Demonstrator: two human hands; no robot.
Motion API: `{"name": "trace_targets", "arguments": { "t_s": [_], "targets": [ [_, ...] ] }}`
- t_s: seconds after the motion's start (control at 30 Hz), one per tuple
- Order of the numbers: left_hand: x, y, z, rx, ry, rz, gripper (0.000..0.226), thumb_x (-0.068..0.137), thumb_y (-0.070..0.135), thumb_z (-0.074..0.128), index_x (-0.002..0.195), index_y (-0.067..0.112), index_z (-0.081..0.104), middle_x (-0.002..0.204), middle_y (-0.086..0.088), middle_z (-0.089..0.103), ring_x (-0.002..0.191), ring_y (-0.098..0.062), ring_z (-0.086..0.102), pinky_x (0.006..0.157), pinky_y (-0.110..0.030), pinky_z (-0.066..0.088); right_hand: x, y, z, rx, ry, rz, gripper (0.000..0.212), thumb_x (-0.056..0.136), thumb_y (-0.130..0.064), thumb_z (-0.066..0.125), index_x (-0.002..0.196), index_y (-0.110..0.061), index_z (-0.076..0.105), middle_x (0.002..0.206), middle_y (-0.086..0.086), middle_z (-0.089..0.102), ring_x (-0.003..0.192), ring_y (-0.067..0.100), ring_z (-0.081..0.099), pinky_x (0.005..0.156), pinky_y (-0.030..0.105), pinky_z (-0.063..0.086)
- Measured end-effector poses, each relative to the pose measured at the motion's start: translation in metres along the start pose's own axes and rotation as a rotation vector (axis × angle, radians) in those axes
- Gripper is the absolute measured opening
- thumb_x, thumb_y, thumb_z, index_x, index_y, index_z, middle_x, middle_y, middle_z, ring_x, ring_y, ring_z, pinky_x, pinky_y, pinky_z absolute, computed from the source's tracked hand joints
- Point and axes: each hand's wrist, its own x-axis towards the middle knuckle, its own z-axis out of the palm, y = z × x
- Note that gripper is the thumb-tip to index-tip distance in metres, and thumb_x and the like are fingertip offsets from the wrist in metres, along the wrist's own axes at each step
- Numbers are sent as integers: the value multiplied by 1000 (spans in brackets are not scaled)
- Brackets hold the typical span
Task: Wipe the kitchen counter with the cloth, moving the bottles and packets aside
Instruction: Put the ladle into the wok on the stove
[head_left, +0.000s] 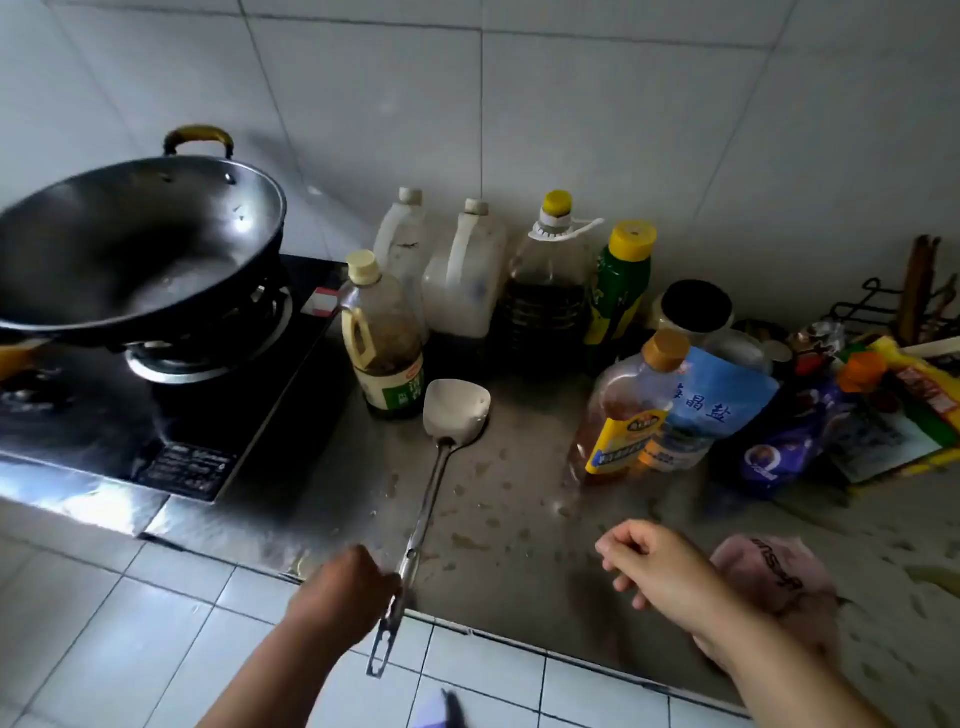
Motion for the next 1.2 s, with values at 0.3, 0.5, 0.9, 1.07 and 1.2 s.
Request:
{"name": "trace_targets", "arguments": {
  "t_s": [0.3,0.5,0.9,1.07,1.2],
  "targets": [
    [0,-4,17,-550,-264,-199,29,70,37,75,61,9,70,58,-2,67,53,-17,59,61,-27,55,-1,-12,13,-35,-40,-7,13,93,-21,57,84,-16,65,78,0,68,64,11,59,49,22,44],
    [-5,-3,7,-730,-213,-183,27,80,30,68,64,12,56,49,0,43,50,-19,43,49,-21,36,-4,-19,14,-29,-48,-36,13,93,-20,56,84,-15,65,77,-1,68,63,9,59,49,21,45],
    [-9,-4,-51,-608,-5,48,41,74,40,74,68,5,56,49,1,42,47,-17,42,47,-24,38,0,-18,8,-10,-34,-76,13,92,-19,57,82,-15,65,74,0,67,62,10,60,49,24,45],
    [-23,-9,-78,-586,26,141,35,72,40,77,74,7,65,39,5,48,45,-13,44,45,-25,40,-1,-25,8,-22,-37,-103,13,92,-20,57,83,-16,65,75,0,68,62,9,60,50,24,46],
    [-35,-8,-101,-574,51,202,31,72,39,77,71,11,65,46,3,49,46,-12,46,45,-27,43,0,-36,11,-20,-57,-130,12,93,-22,58,84,-17,65,76,0,68,65,11,60,53,24,47]
  ]
}}
